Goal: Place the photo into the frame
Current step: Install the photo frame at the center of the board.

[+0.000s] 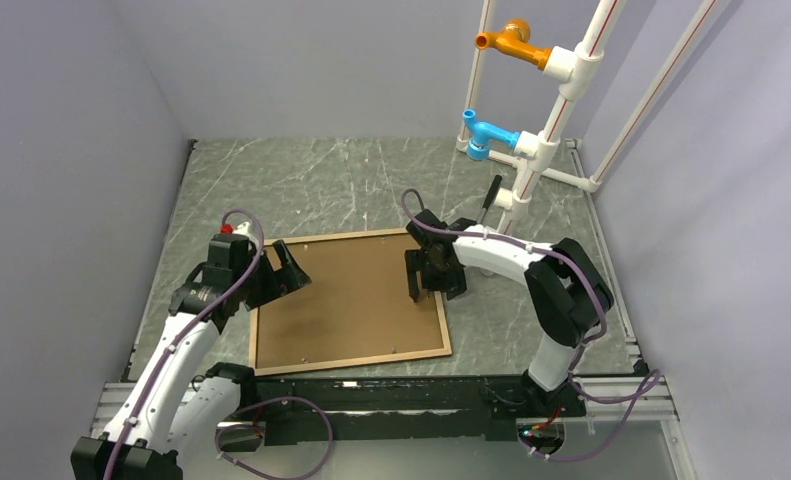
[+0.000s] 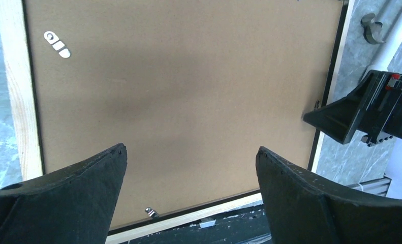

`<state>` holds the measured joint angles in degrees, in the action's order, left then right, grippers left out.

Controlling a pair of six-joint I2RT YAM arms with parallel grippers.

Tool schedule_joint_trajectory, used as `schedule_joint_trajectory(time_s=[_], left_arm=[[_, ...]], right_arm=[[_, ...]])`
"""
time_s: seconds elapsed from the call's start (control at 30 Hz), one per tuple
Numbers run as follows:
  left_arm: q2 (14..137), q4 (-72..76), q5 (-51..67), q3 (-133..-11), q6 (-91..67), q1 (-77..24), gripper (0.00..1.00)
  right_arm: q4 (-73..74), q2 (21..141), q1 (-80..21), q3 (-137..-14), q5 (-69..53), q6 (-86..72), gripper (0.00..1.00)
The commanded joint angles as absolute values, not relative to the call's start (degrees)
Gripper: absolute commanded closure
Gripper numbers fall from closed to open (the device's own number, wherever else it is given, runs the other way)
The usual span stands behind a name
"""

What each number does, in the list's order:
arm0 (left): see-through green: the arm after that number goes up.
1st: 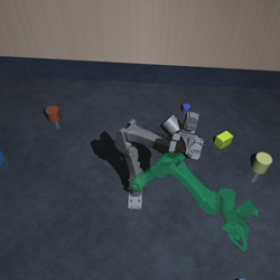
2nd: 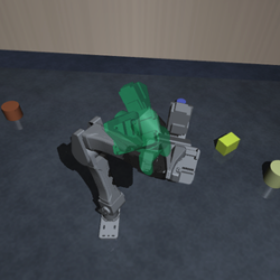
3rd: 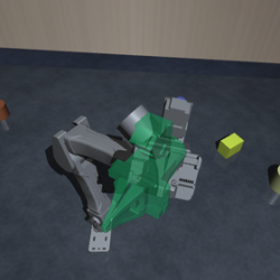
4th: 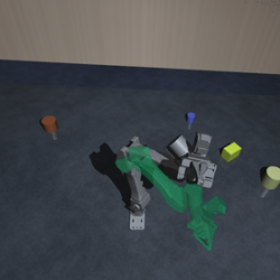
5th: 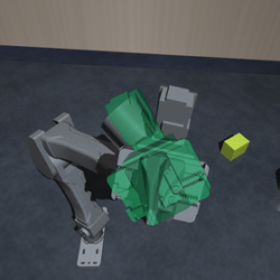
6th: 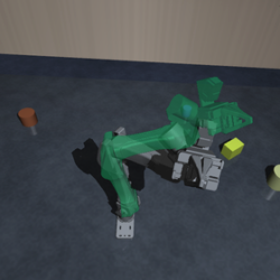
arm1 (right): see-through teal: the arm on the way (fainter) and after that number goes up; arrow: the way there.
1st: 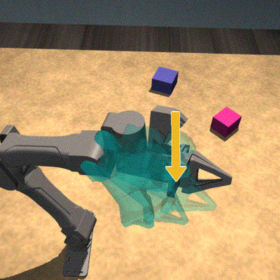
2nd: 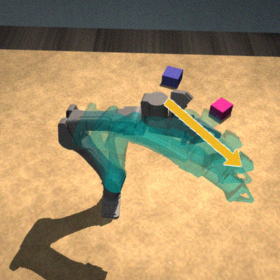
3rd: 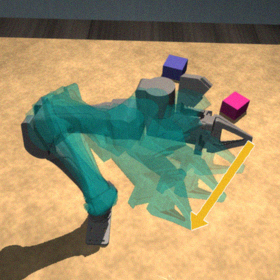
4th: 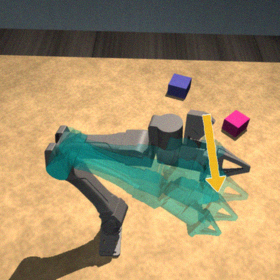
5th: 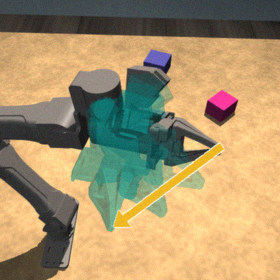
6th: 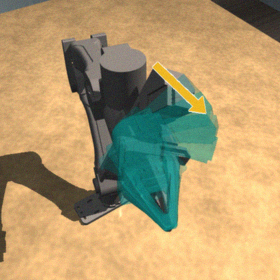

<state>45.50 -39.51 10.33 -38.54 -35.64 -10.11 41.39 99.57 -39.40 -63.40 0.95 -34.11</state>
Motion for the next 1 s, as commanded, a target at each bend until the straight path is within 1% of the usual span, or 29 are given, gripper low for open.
schedule_joint_trajectory(time_s=[0.0, 0.07, 0.27, 0.4, 0.5, 0.57, 0.8, 0.83, 0.97], left_arm=[[45.8, -35.2, 14.4, -37.1, -36.2, -10.3, 0.01], [45.6, -34.7, 14.7, -36.5, -36.5, -10.3, 0.01], [45.9, -35.7, 13.6, -36.3, -35.7, -10.3, 0.01], [45.8, -35.8, 13.1, -35.9, -35.7, -10.3, 0.01], [45.9, -35.6, 13.0, -35.6, -35.9, -10.3, 0.01], [46.4, -35.6, 13.0, -35.6, -35.8, -10.3, 0.01], [48.6, -37.9, 10.8, -36.9, -34.4, -10.3, 0.01], [48.7, -38.1, 10.6, -37.1, -34.1, -10.3, 0.01], [49.1, -37.8, 10.6, -37.1, -33.8, -10.3, 0.01]], right_arm=[[42.5, 100.4, -38.2, -65.4, 3.5, -34.5, 0.21], [42.1, 100.7, -37.9, -65.5, 3.4, -34.4, 0.26], [41.1, 101.6, -37.8, -64.3, 2.9, -34.5, 0.46], [41.2, 102.1, -37.7, -64.0, 3.6, -34.5, 0.70], [41.9, 102.1, -37.8, -63.9, 5.0, -34.7, 0.92], [42.3, 102.1, -37.7, -64.1, 5.8, -34.7, 1.00], [43.1, 100.3, -37.7, -64.3, 4.8, -34.1, 1.00], [43.3, 99.6, -37.7, -64.3, 4.4, -34.1, 0.98], [42.6, 96.0, -37.7, -63.3, 0.9, -33.6, 0.66]])
